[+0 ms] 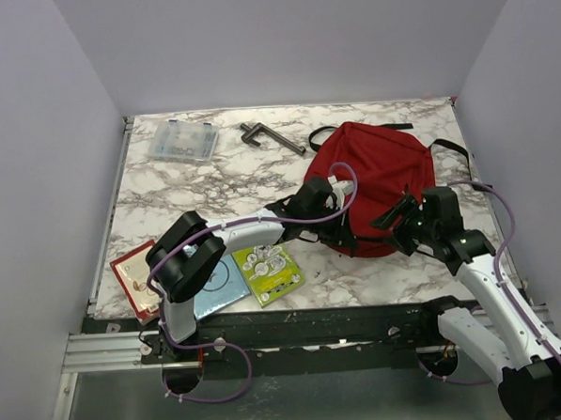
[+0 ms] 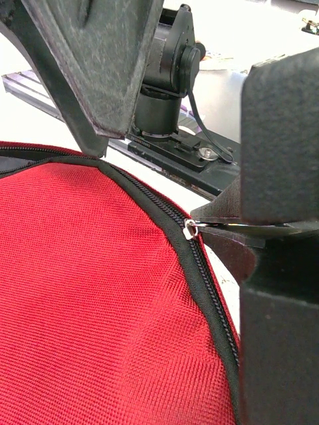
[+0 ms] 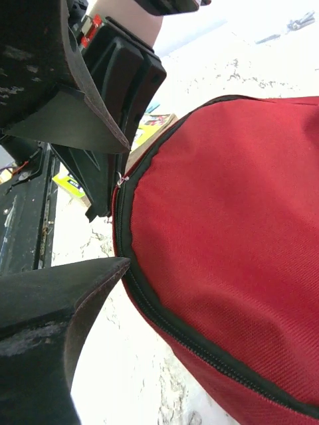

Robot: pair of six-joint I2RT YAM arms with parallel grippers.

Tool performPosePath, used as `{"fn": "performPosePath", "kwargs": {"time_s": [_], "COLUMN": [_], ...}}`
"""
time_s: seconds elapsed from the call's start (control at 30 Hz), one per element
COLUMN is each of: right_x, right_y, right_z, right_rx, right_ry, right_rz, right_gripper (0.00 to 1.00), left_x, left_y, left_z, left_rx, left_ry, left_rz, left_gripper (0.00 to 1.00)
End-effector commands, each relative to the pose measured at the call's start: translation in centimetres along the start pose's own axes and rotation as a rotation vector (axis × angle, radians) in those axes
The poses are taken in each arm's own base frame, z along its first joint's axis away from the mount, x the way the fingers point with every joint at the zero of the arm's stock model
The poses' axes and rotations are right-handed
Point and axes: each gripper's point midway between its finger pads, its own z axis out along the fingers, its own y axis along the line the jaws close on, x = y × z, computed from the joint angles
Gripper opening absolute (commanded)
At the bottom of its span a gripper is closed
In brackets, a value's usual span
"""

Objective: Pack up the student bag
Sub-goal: Unzip the student bag at the center of the board.

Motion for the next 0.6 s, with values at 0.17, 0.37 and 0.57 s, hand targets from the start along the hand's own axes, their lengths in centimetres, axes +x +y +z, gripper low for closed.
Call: {"fn": "performPosePath", "kwargs": {"time_s": [0.17,0.37,0.57], "right_x": [2.2,1.9,1.4], "right_y": [-2.2,-0.6,0.1], "right_z": [1.7,3.7,2.2], "right_rx": [-0.016,-0.114,-0.067], "right_ry": [0.028,0.036,0.049], "right_rz": [0.161,0.264,0.161], "right_gripper": [0.67,0.65,0.66], "left_x": [0.1,1.1,1.3], "left_y": [-2.0,-2.2,-2.2], "left_z": [-0.4,-0.2,-0.1], "left_rx": [0.061,0.063,0.041], "left_ry": [0.005,0.025,0.018], "left_rz": [0.006,-0.004,0.004], "left_gripper": [0.0,0.0,0.0]}}
